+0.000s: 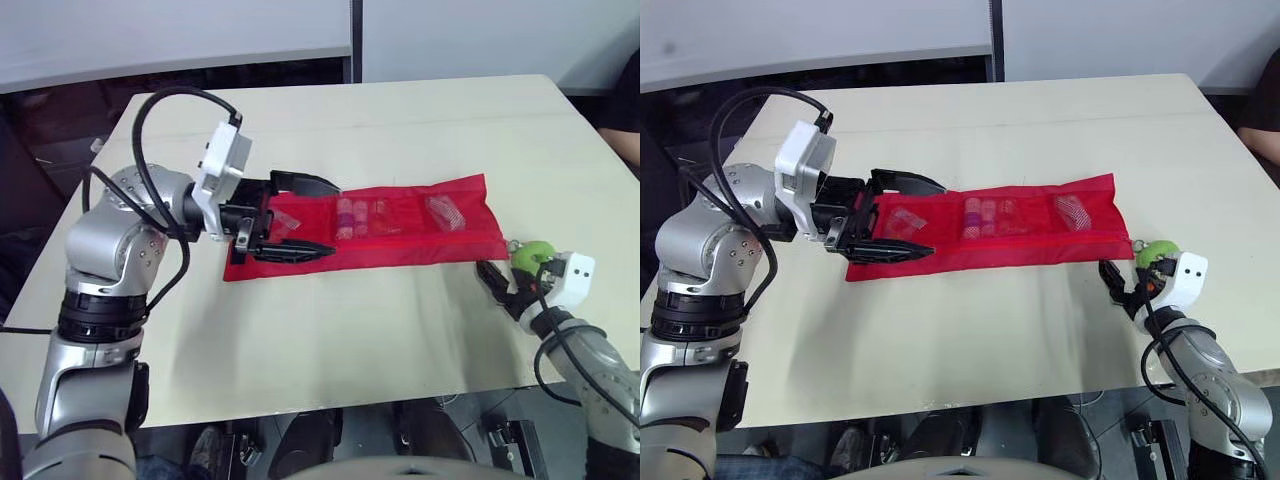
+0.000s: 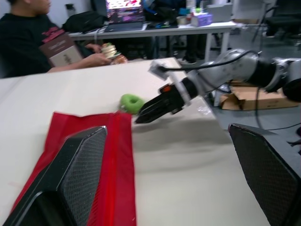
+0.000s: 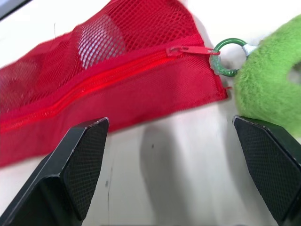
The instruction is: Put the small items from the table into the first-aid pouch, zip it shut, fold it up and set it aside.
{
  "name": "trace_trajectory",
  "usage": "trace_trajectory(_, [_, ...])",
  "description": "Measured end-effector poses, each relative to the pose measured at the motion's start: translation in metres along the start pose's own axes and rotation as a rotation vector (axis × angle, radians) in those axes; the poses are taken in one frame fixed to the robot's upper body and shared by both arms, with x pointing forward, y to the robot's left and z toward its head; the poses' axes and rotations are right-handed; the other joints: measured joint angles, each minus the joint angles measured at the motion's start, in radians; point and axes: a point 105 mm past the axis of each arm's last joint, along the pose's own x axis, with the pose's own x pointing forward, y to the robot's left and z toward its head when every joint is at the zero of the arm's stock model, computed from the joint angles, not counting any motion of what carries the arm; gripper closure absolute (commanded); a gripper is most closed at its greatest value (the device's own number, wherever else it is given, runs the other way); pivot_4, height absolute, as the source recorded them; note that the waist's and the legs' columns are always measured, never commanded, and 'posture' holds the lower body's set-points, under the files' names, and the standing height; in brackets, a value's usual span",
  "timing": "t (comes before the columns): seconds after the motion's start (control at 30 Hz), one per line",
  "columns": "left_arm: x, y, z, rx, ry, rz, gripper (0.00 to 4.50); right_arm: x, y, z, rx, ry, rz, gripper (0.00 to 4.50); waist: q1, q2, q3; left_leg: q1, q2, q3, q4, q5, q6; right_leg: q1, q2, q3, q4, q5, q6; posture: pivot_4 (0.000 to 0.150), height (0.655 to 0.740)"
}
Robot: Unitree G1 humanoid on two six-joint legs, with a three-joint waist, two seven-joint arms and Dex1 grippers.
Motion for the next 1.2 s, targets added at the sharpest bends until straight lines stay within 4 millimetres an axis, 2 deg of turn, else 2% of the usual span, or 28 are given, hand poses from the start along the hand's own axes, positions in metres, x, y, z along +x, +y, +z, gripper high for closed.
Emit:
trace_trajectory(0.37, [0.002, -0.002, -0.001, -0.012, -0.006, -0.021, 0.1, 0.021, 0.009, 0.005, 0.043, -0.037, 0.037, 0.0, -0.018, 0.0, 0.0, 0.0, 0.003, 0.001, 0.0, 0.0, 0.0, 0.0, 0.003, 0.001, 0.0, 0.0, -0.001, 0.15, 0.7368])
trace_trajectory(0.73, [0.006, -0.003, -0.002, -0.012, -0.019, -0.025, 0.1, 0.021, 0.033, 0.013, 0.201, -0.091, 0.234, 0.0, -0.021, 0.0, 0.0, 0.0, 0.004, 0.002, 0.0, 0.0, 0.0, -0.001, 0.005, 0.002, 0.0, 0.001, -0.001, 0.15, 0.7368])
trace_trajectory(0.87, [0.006, -0.003, -0.002, -0.011, -0.019, -0.025, 0.1, 0.024, 0.033, 0.015, 0.235, -0.113, 0.242, 0.0, -0.02, 0.0, 0.0, 0.0, 0.004, 0.002, 0.0, 0.0, 0.0, -0.001, 0.005, 0.002, 0.0, 0.001, -0.001, 0.15, 0.7368])
trace_trajectory(0.97, [0.006, -0.003, -0.002, -0.011, -0.019, -0.023, 0.0, 0.024, 0.032, 0.016, 0.238, -0.118, 0.24, 0.88, -0.019, 0.001, 0.0, 0.0, 0.004, 0.002, 0.0, 0.0, 0.0, -0.001, 0.005, 0.002, 0.0, 0.001, -0.001, 0.15, 0.7368])
trace_trajectory(1.0, [0.006, -0.003, -0.002, -0.011, -0.018, -0.02, 0.0, 0.024, 0.032, 0.017, 0.237, -0.123, 0.239, 1.44, -0.02, 0.001, 0.0, 0.0, 0.004, 0.002, 0.0, 0.0, 0.0, -0.001, 0.005, 0.002, 0.0, 0.001, -0.001, 0.15, 0.7368])
trace_trajectory(1.07, [0.006, -0.002, -0.002, -0.01, -0.018, -0.017, 0.0, 0.024, 0.031, 0.018, 0.232, -0.128, 0.237, 2.28, -0.02, 0.001, 0.0, 0.0, 0.004, 0.002, 0.0, 0.0, 0.0, -0.001, 0.005, 0.002, 0.0, 0.001, -0.001, 0.15, 0.7368])
trace_trajectory(1.1, [0.006, -0.002, -0.002, -0.009, -0.018, -0.017, 0.0, 0.024, 0.031, 0.017, 0.214, -0.122, 0.233, 3.17, -0.02, 0.001, 0.0, 0.0, 0.004, 0.002, 0.0, 0.0, 0.0, -0.001, 0.005, 0.002, 0.0, 0.001, -0.001, 0.15, 0.7368])
trace_trajectory(1.13, [0.006, -0.002, -0.002, -0.009, -0.018, -0.017, 0.0, 0.025, 0.031, 0.017, 0.213, -0.121, 0.233, 3.51, -0.02, 0.001, 0.0, 0.0, 0.004, 0.002, 0.0, 0.0, -0.001, -0.001, 0.005, 0.002, 0.0, 0.001, -0.001, 0.15, 0.7368])
trace_trajectory(1.2, [0.006, -0.002, -0.002, -0.007, -0.017, -0.016, 0.0, 0.025, 0.031, 0.017, 0.208, -0.121, 0.23, 3.88, -0.02, 0.001, 0.0, 0.0, 0.004, 0.002, 0.0, 0.0, -0.001, -0.001, 0.005, 0.003, 0.0, 0.001, -0.001, 0.15, 0.7368])
